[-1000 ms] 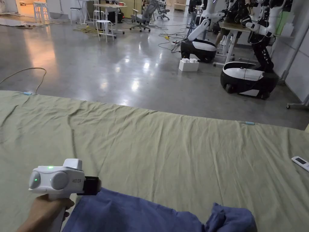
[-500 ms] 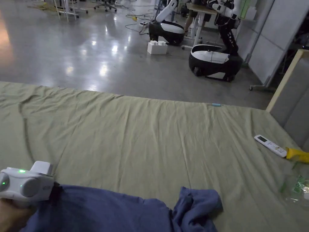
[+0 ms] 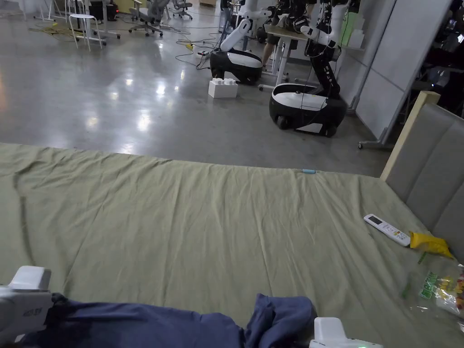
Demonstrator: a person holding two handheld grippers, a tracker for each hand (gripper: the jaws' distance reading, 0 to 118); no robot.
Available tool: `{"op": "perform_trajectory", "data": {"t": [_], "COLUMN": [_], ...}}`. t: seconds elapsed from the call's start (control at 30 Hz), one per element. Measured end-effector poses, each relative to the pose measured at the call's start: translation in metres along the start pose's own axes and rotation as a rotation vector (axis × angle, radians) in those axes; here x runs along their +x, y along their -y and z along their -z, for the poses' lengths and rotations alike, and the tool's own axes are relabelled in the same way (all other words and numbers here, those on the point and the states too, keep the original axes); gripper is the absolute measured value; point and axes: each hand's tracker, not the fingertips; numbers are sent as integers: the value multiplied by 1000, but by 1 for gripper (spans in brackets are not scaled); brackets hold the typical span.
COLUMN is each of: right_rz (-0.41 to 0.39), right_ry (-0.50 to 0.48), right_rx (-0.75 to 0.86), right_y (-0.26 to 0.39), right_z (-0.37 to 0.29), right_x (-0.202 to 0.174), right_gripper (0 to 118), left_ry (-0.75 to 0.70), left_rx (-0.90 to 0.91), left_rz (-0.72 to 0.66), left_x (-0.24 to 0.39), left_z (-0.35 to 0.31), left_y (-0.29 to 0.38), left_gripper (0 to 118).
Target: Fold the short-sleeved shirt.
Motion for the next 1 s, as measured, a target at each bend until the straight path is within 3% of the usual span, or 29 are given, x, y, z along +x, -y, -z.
{"op": "perform_trajectory", "data": {"t": [0.13,0.2,0.23,0.27,0.33,0.5,0.6,0.87,1.0], "right_rz": [-48,-34,-15,-14,-38,-44,-9,34,12], "right_ry": [26,22,21,20,27,78,85,116,127], "right_rx": [-7,-13,-15,-13,-11,68,133,310,417], "right_y": [2,0,1,1,2,5,3,-16,-29], "right_z": [7,5,3,2,0,-28,-57,-149,-199], "right_x": [-13,-11,-10,-10,-11,-9,2,28,32], "right_gripper": [57,38,19,19,3,2,2,2,2], "left_ry": [5,3,9,13,13,19,21,0,-7], "left_rx": [10,14,17,18,25,52,87,204,273], "left_rz": [-2,-3,-12,-20,-43,-63,-75,-74,-87], "left_x": [-1,-2,-2,-4,-5,-17,-21,-29,-29], "left_z": [-12,-19,-22,-22,-27,-39,-57,-131,-179], "left_y": [13,20,23,25,30,31,28,12,4], "left_gripper": [6,6,6,6,6,6,6,5,5]}}
